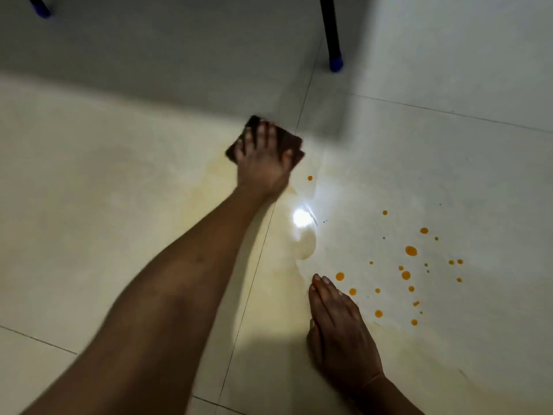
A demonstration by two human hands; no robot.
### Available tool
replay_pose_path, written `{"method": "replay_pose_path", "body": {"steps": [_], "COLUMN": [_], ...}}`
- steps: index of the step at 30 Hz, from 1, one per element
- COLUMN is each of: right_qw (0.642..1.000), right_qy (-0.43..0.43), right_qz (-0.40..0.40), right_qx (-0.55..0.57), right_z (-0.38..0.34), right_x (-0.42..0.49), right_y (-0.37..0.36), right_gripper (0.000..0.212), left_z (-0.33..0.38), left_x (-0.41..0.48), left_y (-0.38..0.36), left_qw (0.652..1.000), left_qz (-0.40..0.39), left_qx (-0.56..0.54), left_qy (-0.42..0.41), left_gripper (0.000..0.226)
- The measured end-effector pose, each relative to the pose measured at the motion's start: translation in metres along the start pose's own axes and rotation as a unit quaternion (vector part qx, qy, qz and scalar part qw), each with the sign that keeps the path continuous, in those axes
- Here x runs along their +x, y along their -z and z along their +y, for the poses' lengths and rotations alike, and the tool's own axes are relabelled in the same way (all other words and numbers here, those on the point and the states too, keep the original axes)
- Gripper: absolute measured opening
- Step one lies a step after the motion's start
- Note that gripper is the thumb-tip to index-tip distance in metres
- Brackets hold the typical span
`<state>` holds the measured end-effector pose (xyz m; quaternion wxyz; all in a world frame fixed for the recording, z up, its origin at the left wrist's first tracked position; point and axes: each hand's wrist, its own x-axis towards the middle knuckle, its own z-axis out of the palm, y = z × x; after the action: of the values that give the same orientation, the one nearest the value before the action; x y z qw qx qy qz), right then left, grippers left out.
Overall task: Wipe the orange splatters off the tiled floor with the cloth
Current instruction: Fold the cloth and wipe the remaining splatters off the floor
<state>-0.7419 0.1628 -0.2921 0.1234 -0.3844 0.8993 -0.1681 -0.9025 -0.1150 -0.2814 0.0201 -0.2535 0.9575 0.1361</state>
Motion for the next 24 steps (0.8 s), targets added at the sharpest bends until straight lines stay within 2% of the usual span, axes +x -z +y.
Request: {"method": "replay_pose_path", "body": {"steps": [2, 5, 6, 8, 10, 11, 12, 15, 16, 17, 19, 20, 21, 22, 24], "right_qw": [1.0, 1.0, 1.0, 1.0, 1.0, 1.0, 1.0, 1.0, 1.0, 1.0, 1.0, 1.0, 1.0, 1.0, 1.0], "right_qy": [0.004, -0.003, 0.003, 0.01, 0.005, -0.005, -0.007, -0.009, -0.008, -0.008, -0.007, -0.004, -0.002, -0.003, -0.006], "right_qz": [-0.002, -0.011, -0.011, -0.018, -0.021, -0.017, -0.018, -0.013, -0.009, -0.01, -0.008, -0.002, 0.001, -0.002, 0.0], "right_qx": [0.003, 0.015, 0.018, 0.02, 0.021, 0.015, 0.012, 0.008, 0.007, 0.006, 0.007, 0.003, -0.003, -0.004, -0.002], "right_z": [-0.001, -0.003, -0.004, -0.004, -0.005, -0.003, -0.003, -0.006, -0.007, -0.007, -0.008, -0.007, -0.006, -0.007, -0.008], "right_x": [0.001, 0.005, 0.008, 0.01, 0.008, 0.003, 0.003, 0.004, 0.004, 0.006, 0.006, 0.007, 0.006, 0.004, 0.003], "right_y": [0.002, 0.01, 0.012, 0.014, 0.013, 0.011, 0.01, 0.012, 0.013, 0.014, 0.014, 0.013, 0.012, 0.012, 0.013], "right_gripper": [0.056, 0.057, 0.058, 0.058, 0.058, 0.058, 0.059, 0.059, 0.059, 0.059, 0.058, 0.058, 0.057, 0.057, 0.057], "left_z": [0.031, 0.006, -0.006, -0.012, -0.001, 0.014, 0.022, 0.006, -0.006, -0.011, -0.01, 0.003, 0.02, 0.037, 0.05], "left_x": [-0.016, -0.049, -0.04, -0.007, 0.014, 0.007, -0.006, -0.058, -0.056, -0.042, -0.014, -0.011, -0.022, -0.042, -0.09], "left_y": [-0.006, -0.009, -0.002, 0.006, 0.01, 0.004, 0.002, -0.008, -0.006, -0.002, 0.005, 0.006, 0.002, -0.004, -0.018], "left_qw": [0.996, 0.973, 0.974, 0.988, 0.997, 0.997, 0.996, 0.971, 0.965, 0.972, 0.997, 1.0, 0.999, 0.994, 0.959], "left_qz": [-0.025, -0.049, -0.035, -0.016, -0.017, -0.03, -0.038, -0.042, -0.042, -0.035, -0.002, 0.001, -0.019, -0.043, -0.073], "left_qx": [0.005, 0.026, 0.036, 0.041, 0.032, 0.014, 0.003, 0.024, 0.029, 0.032, 0.01, 0.009, 0.001, 0.0, 0.022], "left_qy": [-0.081, -0.223, -0.223, -0.148, -0.074, -0.069, -0.083, -0.236, -0.257, -0.229, -0.073, -0.026, -0.035, -0.099, -0.271], "left_gripper": [0.069, 0.068, 0.069, 0.07, 0.071, 0.071, 0.07, 0.068, 0.068, 0.069, 0.07, 0.07, 0.071, 0.071, 0.071]}}
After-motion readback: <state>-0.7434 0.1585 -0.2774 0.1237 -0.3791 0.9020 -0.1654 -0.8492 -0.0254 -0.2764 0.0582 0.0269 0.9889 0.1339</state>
